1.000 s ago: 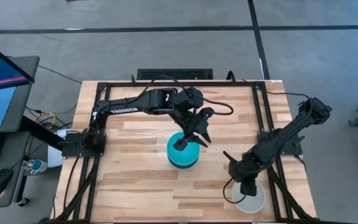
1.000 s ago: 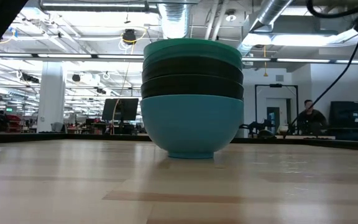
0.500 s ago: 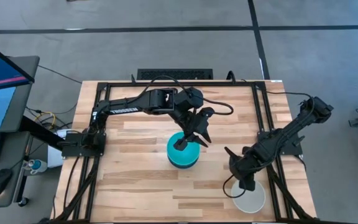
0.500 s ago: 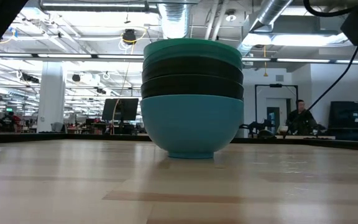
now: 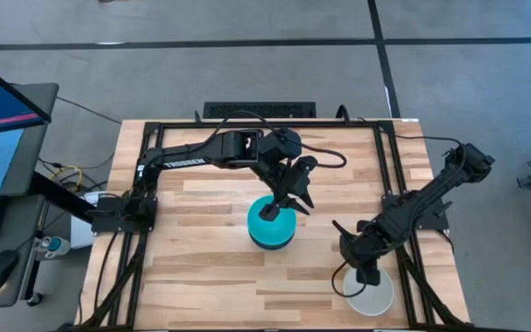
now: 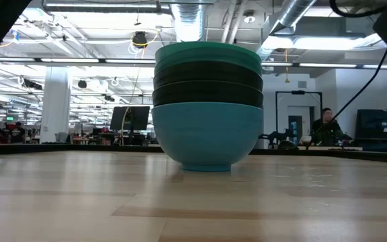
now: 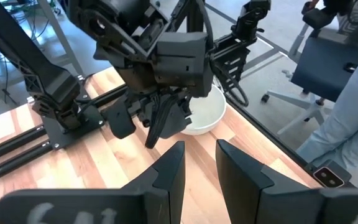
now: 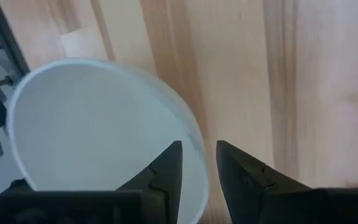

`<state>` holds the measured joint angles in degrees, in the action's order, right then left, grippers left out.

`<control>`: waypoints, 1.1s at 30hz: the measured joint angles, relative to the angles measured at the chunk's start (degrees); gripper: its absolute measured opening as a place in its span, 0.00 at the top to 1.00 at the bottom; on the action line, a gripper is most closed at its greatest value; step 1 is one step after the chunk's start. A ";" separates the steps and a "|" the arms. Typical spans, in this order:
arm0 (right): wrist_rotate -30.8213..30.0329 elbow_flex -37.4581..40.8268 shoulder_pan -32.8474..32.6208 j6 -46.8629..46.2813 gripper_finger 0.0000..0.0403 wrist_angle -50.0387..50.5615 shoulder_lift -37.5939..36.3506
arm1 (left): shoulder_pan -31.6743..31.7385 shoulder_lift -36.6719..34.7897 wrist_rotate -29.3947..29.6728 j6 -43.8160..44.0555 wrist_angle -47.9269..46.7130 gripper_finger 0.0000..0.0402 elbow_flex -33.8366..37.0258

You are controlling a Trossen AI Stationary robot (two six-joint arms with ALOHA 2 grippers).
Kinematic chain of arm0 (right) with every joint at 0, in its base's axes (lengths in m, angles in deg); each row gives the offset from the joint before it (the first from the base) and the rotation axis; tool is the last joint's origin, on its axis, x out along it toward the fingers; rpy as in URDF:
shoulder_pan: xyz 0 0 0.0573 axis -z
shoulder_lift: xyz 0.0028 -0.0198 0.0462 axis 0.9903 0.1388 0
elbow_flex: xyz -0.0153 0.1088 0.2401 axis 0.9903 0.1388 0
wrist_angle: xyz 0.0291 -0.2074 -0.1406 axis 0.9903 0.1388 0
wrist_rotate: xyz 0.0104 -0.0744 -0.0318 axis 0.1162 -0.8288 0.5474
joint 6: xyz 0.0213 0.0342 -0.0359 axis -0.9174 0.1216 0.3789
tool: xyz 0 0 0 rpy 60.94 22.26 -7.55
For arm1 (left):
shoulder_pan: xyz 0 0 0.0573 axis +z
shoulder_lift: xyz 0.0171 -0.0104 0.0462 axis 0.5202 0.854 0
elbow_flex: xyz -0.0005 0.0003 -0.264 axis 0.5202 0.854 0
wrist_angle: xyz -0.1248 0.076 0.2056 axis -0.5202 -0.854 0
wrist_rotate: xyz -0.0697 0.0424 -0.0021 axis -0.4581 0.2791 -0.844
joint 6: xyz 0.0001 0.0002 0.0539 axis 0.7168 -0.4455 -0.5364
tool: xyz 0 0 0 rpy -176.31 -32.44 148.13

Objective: Nest bowls inside each other
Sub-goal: Stack the white bowl on the light blue bowl

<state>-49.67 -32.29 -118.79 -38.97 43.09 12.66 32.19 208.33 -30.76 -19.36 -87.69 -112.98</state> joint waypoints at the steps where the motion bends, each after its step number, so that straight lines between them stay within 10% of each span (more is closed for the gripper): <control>1: 0.03 0.57 0.00 0.14 0.70 -0.40 0.01 | 0.00 0.00 0.00 0.00 0.00 0.80 0.00; 19: 0.04 8.21 1.03 -4.31 0.70 -9.84 0.03 | 0.66 0.00 0.42 -0.07 -0.35 0.80 0.00; 27: 0.32 8.94 2.56 -6.48 0.96 -11.41 -0.14 | 0.90 0.00 4.14 0.09 -0.37 0.80 0.00; 33: -4.26 8.68 4.27 -12.91 0.98 -12.68 -0.18 | 1.12 0.00 6.05 2.17 -0.40 0.80 0.02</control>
<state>-53.93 -23.61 -114.52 -51.88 30.42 12.48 33.31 208.33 -24.72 -17.18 -88.10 -112.96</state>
